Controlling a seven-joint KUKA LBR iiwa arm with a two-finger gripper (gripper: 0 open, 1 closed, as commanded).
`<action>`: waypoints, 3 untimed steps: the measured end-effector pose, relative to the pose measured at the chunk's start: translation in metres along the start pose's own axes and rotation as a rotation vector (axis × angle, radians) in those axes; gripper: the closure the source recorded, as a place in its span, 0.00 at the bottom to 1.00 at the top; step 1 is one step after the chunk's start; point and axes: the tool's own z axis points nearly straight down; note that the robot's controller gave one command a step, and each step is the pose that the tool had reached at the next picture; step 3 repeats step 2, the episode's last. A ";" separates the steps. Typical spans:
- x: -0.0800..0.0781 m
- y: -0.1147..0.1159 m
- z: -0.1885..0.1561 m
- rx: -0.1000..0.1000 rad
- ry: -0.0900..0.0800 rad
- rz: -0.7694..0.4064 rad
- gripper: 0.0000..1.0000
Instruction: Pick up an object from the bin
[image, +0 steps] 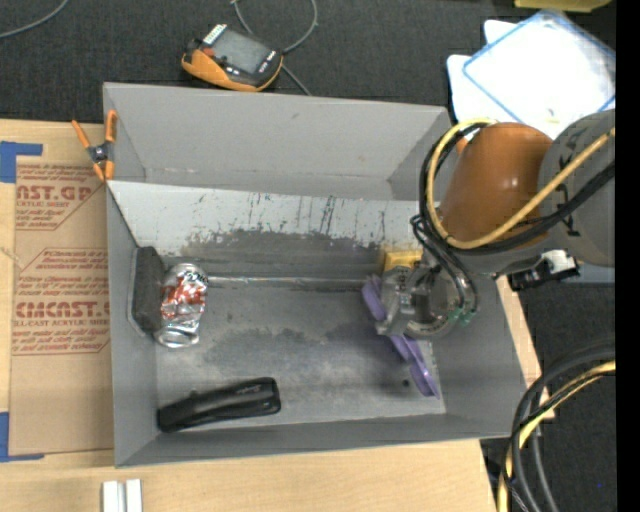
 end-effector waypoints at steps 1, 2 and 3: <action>0.000 0.000 0.000 0.000 0.000 0.000 1.00; 0.000 -0.017 -0.023 -0.002 -0.002 0.406 1.00; 0.000 -0.017 -0.023 -0.002 -0.002 0.406 1.00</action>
Offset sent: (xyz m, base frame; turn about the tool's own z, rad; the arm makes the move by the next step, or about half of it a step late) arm -0.0030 -0.0188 0.0226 0.4133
